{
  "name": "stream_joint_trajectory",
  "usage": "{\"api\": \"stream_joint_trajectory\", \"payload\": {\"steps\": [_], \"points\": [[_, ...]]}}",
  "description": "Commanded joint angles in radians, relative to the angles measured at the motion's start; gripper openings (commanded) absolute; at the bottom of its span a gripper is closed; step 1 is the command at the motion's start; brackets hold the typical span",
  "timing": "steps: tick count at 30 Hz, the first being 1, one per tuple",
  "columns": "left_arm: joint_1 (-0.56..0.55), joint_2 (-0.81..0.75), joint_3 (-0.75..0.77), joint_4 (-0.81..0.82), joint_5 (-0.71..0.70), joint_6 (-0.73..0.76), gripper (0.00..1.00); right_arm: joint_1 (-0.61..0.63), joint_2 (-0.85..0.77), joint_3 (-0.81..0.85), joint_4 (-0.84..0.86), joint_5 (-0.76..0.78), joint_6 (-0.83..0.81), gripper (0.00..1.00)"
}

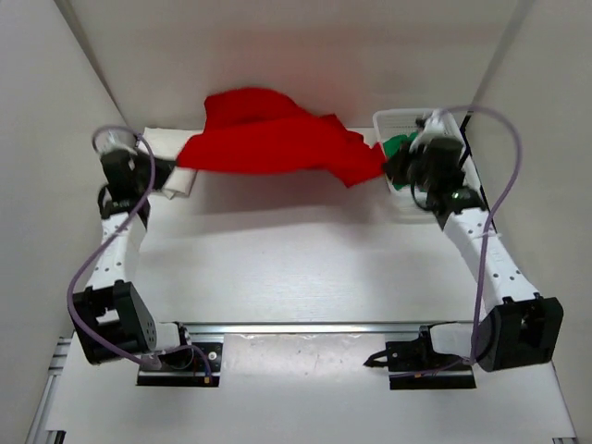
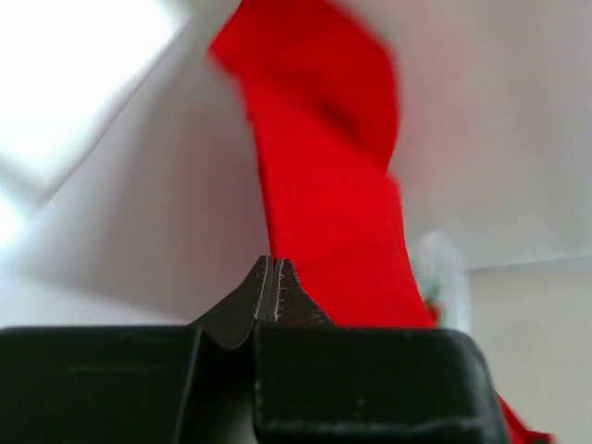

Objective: Fold and stack the t-shirts
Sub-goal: Flatten out the tshirt, then grap the side of the flattened tshirt closest away from the robot with both arms

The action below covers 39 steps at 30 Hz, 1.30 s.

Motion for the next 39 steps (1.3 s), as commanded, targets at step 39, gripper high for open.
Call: {"api": "stream_joint_trajectory", "payload": {"steps": [39], "points": [[0.04,0.077,-0.392,0.131,-0.025,-0.061,0.0,0.002,0.071,-0.364,0.155,0.015,0.22,0.0]]}}
